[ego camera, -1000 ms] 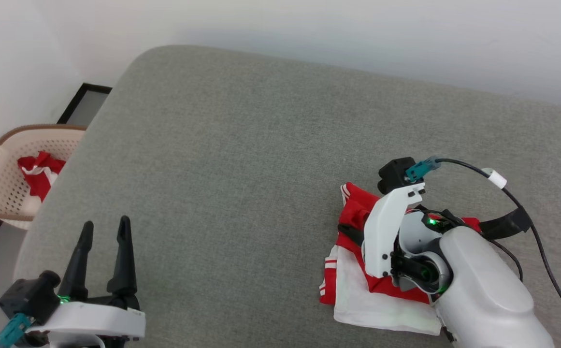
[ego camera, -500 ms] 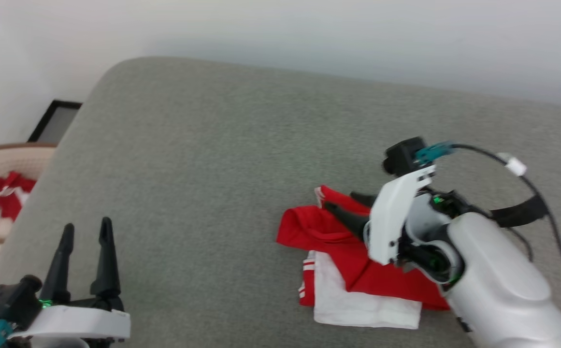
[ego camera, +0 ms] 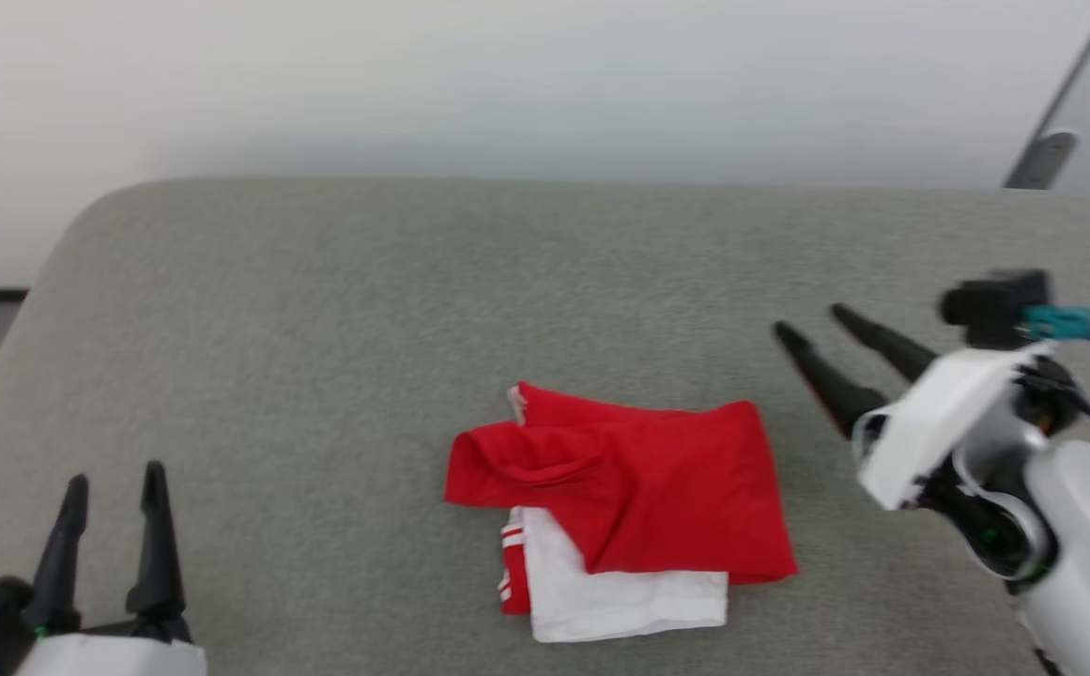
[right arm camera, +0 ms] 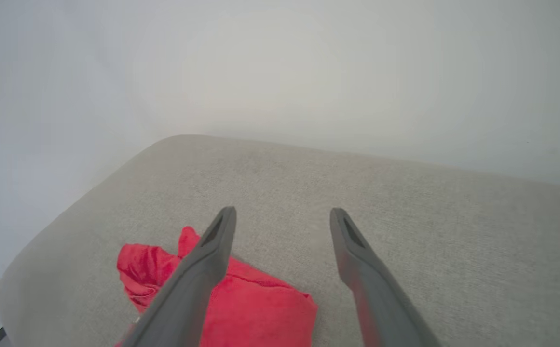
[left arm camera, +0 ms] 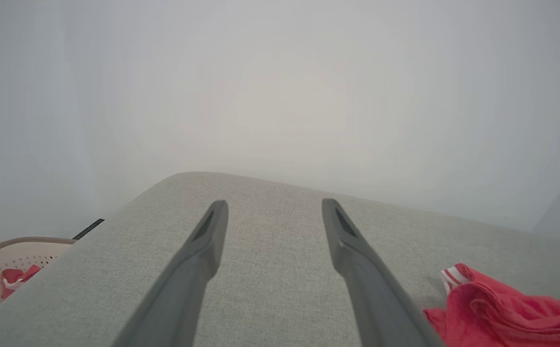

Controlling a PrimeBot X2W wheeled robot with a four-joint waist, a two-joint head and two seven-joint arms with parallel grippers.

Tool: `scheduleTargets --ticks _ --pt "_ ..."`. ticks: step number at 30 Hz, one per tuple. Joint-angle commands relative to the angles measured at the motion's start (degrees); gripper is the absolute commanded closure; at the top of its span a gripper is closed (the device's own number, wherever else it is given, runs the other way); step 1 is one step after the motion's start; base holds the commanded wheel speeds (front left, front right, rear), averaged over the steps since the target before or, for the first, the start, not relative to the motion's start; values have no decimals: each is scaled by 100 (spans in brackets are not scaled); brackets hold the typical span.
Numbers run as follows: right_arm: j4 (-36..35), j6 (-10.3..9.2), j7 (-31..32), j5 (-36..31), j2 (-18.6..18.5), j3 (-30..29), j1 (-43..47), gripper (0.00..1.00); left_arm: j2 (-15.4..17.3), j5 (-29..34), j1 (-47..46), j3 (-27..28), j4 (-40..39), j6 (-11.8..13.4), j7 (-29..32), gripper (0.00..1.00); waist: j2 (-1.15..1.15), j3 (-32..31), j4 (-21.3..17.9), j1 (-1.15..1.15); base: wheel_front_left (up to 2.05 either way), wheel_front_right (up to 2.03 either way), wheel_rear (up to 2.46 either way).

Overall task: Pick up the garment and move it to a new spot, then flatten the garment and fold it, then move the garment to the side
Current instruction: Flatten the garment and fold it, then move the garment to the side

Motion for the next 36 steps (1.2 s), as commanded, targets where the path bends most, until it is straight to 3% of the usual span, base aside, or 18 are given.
scheduleTargets --ticks 1,7,19,36 --pt "-49 -10 -274 -65 -115 -104 185 0 50 91 115 64 -8 5 2 0 0 -206 -331 0 0 0 0" --pt "-3 -10 -1077 -205 -467 -408 589 0 51 184 314 210 23 -14 2 0 0 -343 -577 0 0 0 0" --pt "462 -10 -2299 -510 -687 -914 1392 0 -13 291 545 351 191 -68 2 0 0 -486 -740 0 0 0 0" --pt "717 -10 -2612 -633 -597 -1183 1805 0 85 107 623 245 361 -90 2 0 0 -541 -765 0 0 0 0"
